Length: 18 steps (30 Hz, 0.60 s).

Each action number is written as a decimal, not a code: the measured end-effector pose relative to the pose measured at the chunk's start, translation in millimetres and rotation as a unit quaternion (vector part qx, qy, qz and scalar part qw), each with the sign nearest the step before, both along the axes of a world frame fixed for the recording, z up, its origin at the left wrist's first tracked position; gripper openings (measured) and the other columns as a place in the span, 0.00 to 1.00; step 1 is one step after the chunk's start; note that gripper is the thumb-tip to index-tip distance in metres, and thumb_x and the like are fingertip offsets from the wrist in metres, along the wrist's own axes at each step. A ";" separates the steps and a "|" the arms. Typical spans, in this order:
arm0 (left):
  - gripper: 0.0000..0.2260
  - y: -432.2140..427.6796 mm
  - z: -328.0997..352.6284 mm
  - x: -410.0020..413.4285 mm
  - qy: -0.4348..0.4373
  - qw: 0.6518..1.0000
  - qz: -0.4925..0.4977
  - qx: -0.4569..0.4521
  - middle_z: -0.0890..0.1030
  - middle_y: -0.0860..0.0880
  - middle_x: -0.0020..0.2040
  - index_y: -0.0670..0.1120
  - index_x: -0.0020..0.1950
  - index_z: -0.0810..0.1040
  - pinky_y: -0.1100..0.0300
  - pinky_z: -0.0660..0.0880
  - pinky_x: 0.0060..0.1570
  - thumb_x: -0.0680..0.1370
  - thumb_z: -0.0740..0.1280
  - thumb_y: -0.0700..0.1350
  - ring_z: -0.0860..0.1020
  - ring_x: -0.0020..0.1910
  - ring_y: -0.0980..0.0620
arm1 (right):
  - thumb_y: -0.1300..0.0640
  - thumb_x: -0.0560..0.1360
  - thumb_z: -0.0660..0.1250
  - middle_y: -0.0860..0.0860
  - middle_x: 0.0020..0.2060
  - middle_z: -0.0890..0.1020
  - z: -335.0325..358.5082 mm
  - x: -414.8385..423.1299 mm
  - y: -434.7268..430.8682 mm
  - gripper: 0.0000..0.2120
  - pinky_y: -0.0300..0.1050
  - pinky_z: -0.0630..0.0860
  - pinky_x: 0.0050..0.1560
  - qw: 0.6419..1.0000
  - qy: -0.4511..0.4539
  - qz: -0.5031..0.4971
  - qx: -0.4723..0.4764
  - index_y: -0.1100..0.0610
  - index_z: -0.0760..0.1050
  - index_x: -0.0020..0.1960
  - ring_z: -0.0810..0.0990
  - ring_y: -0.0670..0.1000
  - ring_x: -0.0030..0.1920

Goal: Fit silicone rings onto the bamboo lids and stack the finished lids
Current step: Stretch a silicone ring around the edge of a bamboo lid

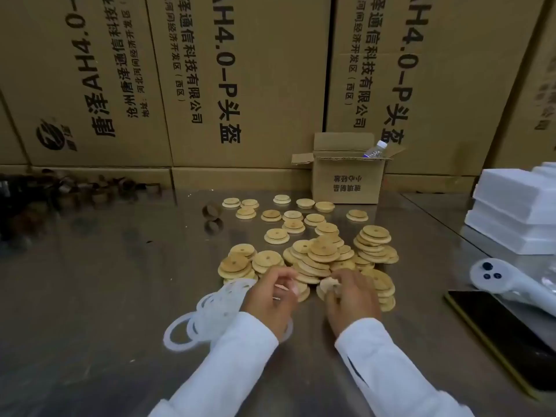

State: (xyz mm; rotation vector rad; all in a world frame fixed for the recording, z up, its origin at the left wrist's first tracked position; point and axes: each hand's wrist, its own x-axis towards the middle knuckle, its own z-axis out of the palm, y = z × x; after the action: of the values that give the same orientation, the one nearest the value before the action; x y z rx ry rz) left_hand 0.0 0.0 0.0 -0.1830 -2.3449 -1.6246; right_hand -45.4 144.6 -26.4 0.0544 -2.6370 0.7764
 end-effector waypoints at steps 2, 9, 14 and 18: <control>0.10 0.9 0.0 -18.0 -0.021 0.995 0.003 0.097 0.80 0.51 0.41 0.53 0.47 0.76 0.59 0.76 0.45 0.76 0.62 0.37 0.80 0.41 0.51 | 0.50 0.75 0.57 0.49 0.59 0.72 -2.1 -9.2 2.6 0.15 0.44 0.64 0.57 0.993 -0.004 -0.068 0.099 0.50 0.67 0.61 0.66 0.52 0.61; 0.09 -3.8 -13.4 -63.8 -0.047 0.968 -0.025 0.247 0.80 0.49 0.31 0.42 0.46 0.78 0.61 0.77 0.33 0.78 0.60 0.33 0.79 0.31 0.52 | 0.41 0.77 0.48 0.49 0.57 0.72 -11.3 -35.6 -5.5 0.19 0.48 0.62 0.55 0.969 -0.031 -0.094 0.227 0.50 0.66 0.60 0.68 0.53 0.59; 0.09 -13.9 -16.5 -76.6 -0.051 0.960 -0.048 0.271 0.79 0.49 0.29 0.40 0.45 0.78 0.62 0.76 0.31 0.77 0.59 0.33 0.78 0.29 0.52 | 0.34 0.73 0.50 0.48 0.57 0.72 -9.3 -34.3 -7.8 0.25 0.48 0.64 0.54 0.972 -0.031 -0.043 0.227 0.49 0.63 0.62 0.69 0.53 0.59; 0.09 -14.5 -20.7 -78.1 -0.062 0.962 -0.051 0.261 0.79 0.50 0.29 0.42 0.43 0.79 0.62 0.77 0.32 0.77 0.61 0.34 0.78 0.31 0.53 | 0.36 0.72 0.58 0.47 0.58 0.72 0.8 -32.8 -6.3 0.26 0.42 0.66 0.56 0.985 0.000 -0.006 0.174 0.48 0.62 0.64 0.68 0.51 0.60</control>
State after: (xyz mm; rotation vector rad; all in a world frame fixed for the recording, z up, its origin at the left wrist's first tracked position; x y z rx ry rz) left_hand -78.1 -14.5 -20.7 -0.0926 -1.9210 -2.2956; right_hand -78.2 138.2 -25.6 0.1327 -2.7385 0.3017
